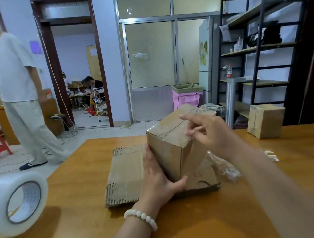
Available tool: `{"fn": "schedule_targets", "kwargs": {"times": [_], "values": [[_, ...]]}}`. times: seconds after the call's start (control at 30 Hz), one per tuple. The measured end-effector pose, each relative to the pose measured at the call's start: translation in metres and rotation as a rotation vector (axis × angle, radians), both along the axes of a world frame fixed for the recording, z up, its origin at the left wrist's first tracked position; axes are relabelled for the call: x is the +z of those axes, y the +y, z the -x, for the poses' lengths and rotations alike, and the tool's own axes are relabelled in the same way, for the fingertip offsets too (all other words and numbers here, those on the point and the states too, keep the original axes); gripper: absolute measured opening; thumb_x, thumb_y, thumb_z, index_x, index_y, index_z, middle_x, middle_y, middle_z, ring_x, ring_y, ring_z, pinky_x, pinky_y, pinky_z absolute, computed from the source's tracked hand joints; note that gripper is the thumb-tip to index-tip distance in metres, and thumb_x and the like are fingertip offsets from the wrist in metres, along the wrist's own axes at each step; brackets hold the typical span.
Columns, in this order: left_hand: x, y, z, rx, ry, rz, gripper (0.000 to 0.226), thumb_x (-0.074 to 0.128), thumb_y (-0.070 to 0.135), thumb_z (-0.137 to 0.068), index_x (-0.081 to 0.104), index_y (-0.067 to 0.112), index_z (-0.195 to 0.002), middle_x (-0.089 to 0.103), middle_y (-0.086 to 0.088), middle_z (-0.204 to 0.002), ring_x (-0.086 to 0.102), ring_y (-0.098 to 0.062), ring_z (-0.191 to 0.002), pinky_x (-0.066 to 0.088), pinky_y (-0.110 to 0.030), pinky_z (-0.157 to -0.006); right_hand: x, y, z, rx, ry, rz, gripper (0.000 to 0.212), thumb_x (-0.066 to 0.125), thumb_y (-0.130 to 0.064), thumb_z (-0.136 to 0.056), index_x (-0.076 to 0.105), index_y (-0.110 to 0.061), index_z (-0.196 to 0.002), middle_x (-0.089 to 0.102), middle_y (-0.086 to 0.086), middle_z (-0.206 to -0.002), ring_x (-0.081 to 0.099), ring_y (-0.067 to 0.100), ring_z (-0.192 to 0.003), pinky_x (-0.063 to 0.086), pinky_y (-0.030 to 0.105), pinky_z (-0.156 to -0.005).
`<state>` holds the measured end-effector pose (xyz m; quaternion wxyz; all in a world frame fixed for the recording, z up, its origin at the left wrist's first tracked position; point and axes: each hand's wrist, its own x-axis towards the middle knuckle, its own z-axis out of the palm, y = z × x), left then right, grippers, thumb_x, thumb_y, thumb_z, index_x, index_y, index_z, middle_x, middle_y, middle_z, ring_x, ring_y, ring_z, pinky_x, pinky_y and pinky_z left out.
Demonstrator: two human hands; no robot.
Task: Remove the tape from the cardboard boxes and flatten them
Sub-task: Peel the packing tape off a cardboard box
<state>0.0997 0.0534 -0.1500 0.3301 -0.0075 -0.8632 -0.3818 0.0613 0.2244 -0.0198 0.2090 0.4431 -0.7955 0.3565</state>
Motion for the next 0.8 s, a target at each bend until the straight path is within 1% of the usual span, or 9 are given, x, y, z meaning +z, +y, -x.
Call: {"fn": "schedule_targets", "kwargs": {"times": [0.1,0.17,0.33,0.43,0.5,0.57,0.6,0.7,0.8], "values": [[0.001,0.0,0.0,-0.005,-0.009,0.017,0.131,0.066,0.074,-0.055,-0.04,0.054,-0.13,-0.004,0.027,-0.149,0.005,-0.016,-0.146,0.025,-0.048,-0.118,-0.002,-0.005,0.004,0.015,-0.062,0.208,0.03,0.061,0.001,-0.088,0.064,-0.014,-0.114,0.061,-0.013,-0.079,0.061,-0.005,-0.073,0.048,0.012,-0.071],[0.001,0.0,-0.001,-0.023,-0.009,0.042,0.131,0.067,0.073,-0.056,-0.038,0.053,-0.132,-0.003,0.03,-0.146,0.006,-0.014,-0.145,0.025,-0.045,-0.119,0.0,-0.011,0.003,0.037,-0.082,0.285,0.025,0.062,-0.001,-0.088,0.065,-0.018,-0.106,0.061,-0.013,-0.078,0.061,-0.002,-0.07,0.05,0.013,-0.067],[-0.002,0.001,-0.001,-0.038,-0.007,0.062,0.138,0.081,0.057,-0.064,-0.042,0.056,-0.126,-0.005,0.035,-0.143,0.004,-0.01,-0.144,0.022,-0.039,-0.119,0.001,-0.025,-0.005,0.042,0.03,0.286,0.008,0.067,-0.013,-0.087,0.066,-0.019,-0.093,0.059,-0.017,-0.077,0.056,0.0,-0.072,0.044,0.009,-0.067],[-0.001,0.001,-0.002,-0.027,-0.014,0.043,0.138,0.082,0.056,-0.065,-0.042,0.055,-0.126,-0.005,0.03,-0.146,0.005,-0.012,-0.145,0.023,-0.04,-0.119,0.003,-0.02,-0.006,-0.004,0.021,0.19,0.007,0.068,-0.023,-0.086,0.063,-0.023,-0.082,0.054,-0.019,-0.068,0.048,0.005,-0.062,0.039,0.017,-0.059],[-0.001,0.0,-0.001,-0.026,-0.017,0.031,0.138,0.081,0.058,-0.064,-0.041,0.054,-0.128,-0.004,0.028,-0.148,0.007,-0.014,-0.145,0.025,-0.044,-0.119,0.005,-0.014,-0.008,-0.018,-0.026,0.071,0.009,0.063,-0.034,-0.088,0.067,-0.026,-0.086,0.056,-0.023,-0.071,0.05,0.001,-0.066,0.038,0.017,-0.063],[-0.001,-0.001,0.0,-0.026,-0.022,0.026,0.138,0.08,0.058,-0.063,-0.041,0.053,-0.129,-0.003,0.025,-0.149,0.007,-0.015,-0.145,0.025,-0.045,-0.118,0.009,-0.007,-0.013,0.062,-0.178,0.009,0.039,0.046,-0.05,-0.088,0.071,-0.023,-0.101,0.063,-0.024,-0.085,0.058,-0.002,-0.083,0.043,0.016,-0.076],[-0.001,0.0,0.001,-0.026,-0.024,0.025,0.139,0.081,0.057,-0.064,-0.042,0.054,-0.128,-0.003,0.025,-0.149,0.007,-0.016,-0.145,0.025,-0.045,-0.119,0.012,-0.002,-0.014,0.104,-0.259,0.031,0.046,0.039,-0.051,-0.088,0.069,-0.021,-0.107,0.066,-0.02,-0.09,0.061,-0.003,-0.084,0.045,0.014,-0.076],[0.0,0.0,0.0,-0.032,-0.015,0.019,0.14,0.083,0.053,-0.064,-0.042,0.054,-0.128,-0.003,0.021,-0.151,0.007,-0.015,-0.145,0.022,-0.04,-0.119,0.021,0.011,-0.008,0.084,-0.32,0.109,0.028,0.043,-0.028,-0.099,0.06,-0.021,-0.12,0.071,-0.011,-0.093,0.063,0.001,-0.075,0.049,0.013,-0.068],[-0.001,0.0,-0.001,-0.036,-0.022,0.025,0.14,0.083,0.052,-0.065,-0.042,0.055,-0.126,-0.003,0.018,-0.152,0.007,-0.012,-0.144,0.02,-0.031,-0.115,0.021,0.02,0.001,-0.001,-0.233,-0.088,0.034,0.048,-0.012,-0.098,0.054,-0.034,-0.122,0.066,-0.018,-0.104,0.061,-0.004,-0.09,0.048,0.015,-0.083]]}}
